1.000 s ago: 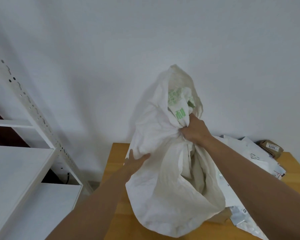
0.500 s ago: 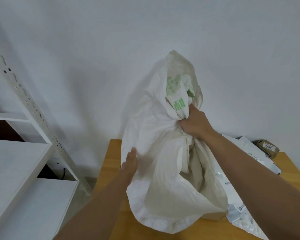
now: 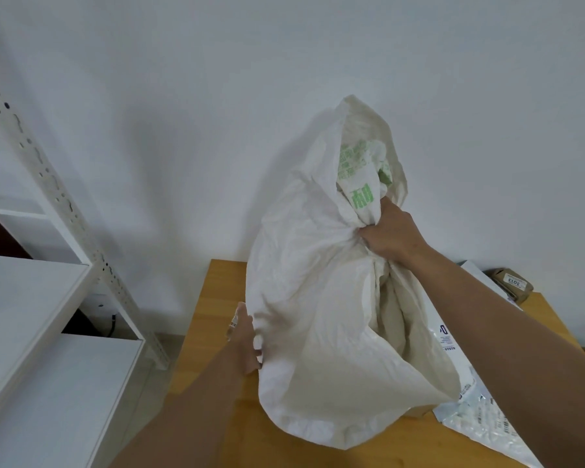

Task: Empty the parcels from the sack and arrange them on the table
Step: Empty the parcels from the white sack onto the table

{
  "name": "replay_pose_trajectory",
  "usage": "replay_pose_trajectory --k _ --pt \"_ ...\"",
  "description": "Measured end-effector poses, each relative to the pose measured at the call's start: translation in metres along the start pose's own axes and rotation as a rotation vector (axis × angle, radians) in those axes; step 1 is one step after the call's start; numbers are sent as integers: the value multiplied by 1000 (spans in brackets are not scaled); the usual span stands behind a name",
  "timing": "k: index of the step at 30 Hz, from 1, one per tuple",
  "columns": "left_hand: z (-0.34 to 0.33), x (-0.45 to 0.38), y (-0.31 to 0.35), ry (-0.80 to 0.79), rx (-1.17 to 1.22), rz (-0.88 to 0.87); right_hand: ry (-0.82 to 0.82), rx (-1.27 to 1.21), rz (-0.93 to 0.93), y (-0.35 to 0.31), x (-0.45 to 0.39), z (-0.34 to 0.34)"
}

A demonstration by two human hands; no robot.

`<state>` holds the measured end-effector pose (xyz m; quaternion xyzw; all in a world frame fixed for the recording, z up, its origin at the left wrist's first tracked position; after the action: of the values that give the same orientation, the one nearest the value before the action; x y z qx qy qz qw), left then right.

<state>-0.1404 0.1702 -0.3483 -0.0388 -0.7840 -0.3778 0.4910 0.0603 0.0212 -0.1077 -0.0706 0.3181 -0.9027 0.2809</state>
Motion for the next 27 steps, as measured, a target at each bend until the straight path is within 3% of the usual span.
replay_pose_trajectory --k 9,13,18,27 --pt "-6 1 5 -38 33 -98 120 68 25 -22 6 17" --pt "15 -84 -18 19 133 -134 172 113 -3 -27 13 21" --pt "-19 24 -6 102 135 -148 253 97 13 -26 22 39" --pt "-55 52 -21 130 148 -123 276 -5 125 -18 36 60"
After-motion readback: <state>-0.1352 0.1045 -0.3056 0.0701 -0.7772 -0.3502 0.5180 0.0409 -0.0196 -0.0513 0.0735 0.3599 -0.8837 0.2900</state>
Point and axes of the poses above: each hand's wrist, its own x-axis away from the middle knuckle, its own z-axis out of the back of the hand, y = z × x, the point moved 3 cm from there along -x, towards the middle knuckle
